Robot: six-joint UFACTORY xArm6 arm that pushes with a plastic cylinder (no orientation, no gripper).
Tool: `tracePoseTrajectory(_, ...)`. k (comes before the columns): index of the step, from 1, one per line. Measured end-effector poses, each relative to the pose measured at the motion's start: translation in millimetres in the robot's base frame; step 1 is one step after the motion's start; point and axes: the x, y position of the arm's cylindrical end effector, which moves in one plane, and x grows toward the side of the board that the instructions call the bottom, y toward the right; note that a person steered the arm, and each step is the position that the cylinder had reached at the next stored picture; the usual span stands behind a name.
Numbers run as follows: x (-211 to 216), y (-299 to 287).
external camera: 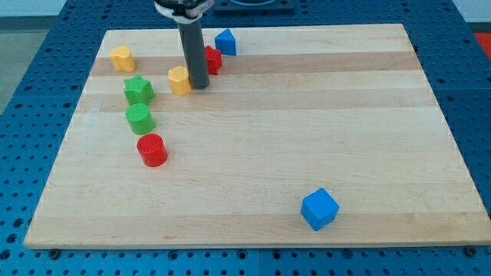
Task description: Move the blue cube near left to the green star
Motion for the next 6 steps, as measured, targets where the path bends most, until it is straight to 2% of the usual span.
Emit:
tracePoseTrajectory(1,17,-1)
tracePoseTrajectory(2,12,-9)
tracePoseTrajectory(3,46,6)
tracePoseTrajectory(4,121,86)
tracePoseTrajectory(5,172,196)
tracePoseTrajectory(6,208,232)
